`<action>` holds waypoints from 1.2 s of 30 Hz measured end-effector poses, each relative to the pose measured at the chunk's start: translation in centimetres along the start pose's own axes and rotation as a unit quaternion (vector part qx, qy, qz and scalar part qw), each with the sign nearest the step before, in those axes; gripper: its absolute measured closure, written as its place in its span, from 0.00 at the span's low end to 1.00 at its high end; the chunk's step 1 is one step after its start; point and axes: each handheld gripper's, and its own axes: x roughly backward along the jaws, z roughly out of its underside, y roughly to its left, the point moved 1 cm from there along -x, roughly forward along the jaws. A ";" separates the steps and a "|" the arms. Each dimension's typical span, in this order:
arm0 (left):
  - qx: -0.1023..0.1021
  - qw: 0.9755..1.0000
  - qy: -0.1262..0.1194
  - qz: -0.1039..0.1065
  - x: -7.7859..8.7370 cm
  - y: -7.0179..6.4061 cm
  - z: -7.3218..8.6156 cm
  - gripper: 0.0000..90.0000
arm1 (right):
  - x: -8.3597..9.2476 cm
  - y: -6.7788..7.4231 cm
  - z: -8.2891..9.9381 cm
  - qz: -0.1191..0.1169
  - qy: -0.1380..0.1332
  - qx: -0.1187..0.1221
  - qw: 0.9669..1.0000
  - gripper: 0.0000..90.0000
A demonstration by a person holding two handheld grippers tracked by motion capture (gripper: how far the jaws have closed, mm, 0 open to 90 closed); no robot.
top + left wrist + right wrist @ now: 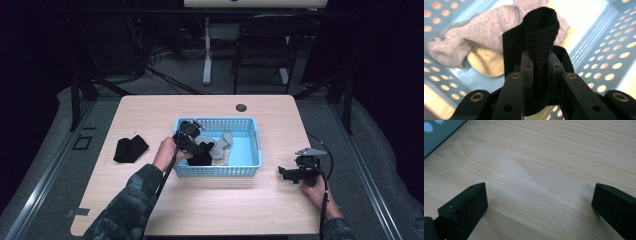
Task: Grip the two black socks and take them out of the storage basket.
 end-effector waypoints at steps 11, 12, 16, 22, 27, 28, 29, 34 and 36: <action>-0.015 0.999 -0.038 -0.005 3.3 -0.3 -0.5 0.89 | 0.0 0.0 0.0 0.000 0.001 0.000 1.000 0.00; -0.017 0.999 -0.040 -0.006 3.6 -0.3 -0.6 0.89 | 0.0 0.0 0.0 0.000 0.000 0.000 1.000 0.00; -0.020 0.999 -0.048 -0.007 4.7 -0.4 -0.9 0.89 | 0.0 0.0 0.0 0.000 0.000 0.000 1.000 0.00; -0.026 0.998 -0.058 -0.014 6.3 -0.5 -1.2 0.89 | 0.0 0.0 0.0 0.000 0.000 0.000 1.000 0.00; -0.030 0.997 -0.073 -0.018 8.1 -0.5 -1.4 0.89 | 0.0 0.0 0.0 0.000 0.000 0.000 1.000 0.00; -0.030 0.996 -0.077 -0.018 8.4 -0.5 -1.4 0.89 | 0.0 0.0 0.0 0.000 0.001 0.001 1.000 0.00; -0.030 0.996 -0.077 -0.018 8.4 -0.5 -1.4 0.89 | 0.0 0.0 0.0 0.000 0.001 0.000 1.000 0.00; -0.029 0.994 -0.100 -0.025 10.9 -0.2 -1.5 0.89 | 0.0 0.0 0.0 0.000 0.001 0.000 1.000 0.00; -0.028 0.994 -0.105 -0.026 11.4 -0.2 -1.5 0.89 | 0.0 0.0 0.0 -0.001 0.002 0.001 1.000 0.00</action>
